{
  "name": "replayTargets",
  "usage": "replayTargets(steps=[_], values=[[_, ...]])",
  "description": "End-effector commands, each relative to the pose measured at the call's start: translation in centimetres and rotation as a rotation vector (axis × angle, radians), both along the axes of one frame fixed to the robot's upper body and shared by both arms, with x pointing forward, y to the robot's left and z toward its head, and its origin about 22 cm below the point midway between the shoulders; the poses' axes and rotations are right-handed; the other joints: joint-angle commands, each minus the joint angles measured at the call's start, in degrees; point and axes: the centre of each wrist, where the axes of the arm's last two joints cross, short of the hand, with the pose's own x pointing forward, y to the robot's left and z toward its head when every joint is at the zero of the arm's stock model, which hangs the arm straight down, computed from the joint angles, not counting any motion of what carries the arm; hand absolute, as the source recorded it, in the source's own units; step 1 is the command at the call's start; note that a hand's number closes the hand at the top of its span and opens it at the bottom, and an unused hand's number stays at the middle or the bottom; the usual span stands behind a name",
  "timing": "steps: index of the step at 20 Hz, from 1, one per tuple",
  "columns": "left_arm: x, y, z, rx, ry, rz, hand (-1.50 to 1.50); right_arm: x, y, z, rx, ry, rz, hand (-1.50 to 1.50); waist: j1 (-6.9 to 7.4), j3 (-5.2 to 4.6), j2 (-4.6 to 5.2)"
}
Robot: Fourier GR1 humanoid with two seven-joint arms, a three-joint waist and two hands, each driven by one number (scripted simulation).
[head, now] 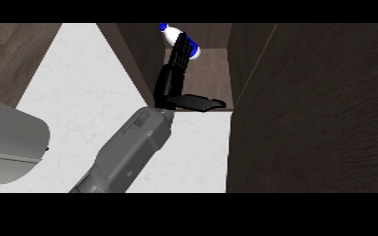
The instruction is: Pick up the bottled water, place it into the cabinet and close the cabinet
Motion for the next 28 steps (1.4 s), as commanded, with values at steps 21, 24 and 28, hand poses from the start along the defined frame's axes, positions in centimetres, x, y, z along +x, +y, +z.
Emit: replayTargets(steps=[21, 24, 28], values=[[-13.1, 10.4, -0.2, -0.088, 0.020, -0.037, -1.50, -1.0, 1.6, 5.5, -0.262, -0.054, 0.484, 1.50, 0.04, -0.11, -0.24], [-15.4, 12.2, -0.1, -0.078, 0.011, 0.000, -1.50, -0.8, 1.6, 5.9, -0.288, -0.109, 0.516, 1.50, 0.47, -0.12, -0.56], [-15.4, 15.2, 1.3, -0.151, 0.012, 0.022, -1.50, -1.2, 2.7, 6.2, -0.260, -0.072, 0.579, 1.50, -0.18, -0.22, -0.38]])
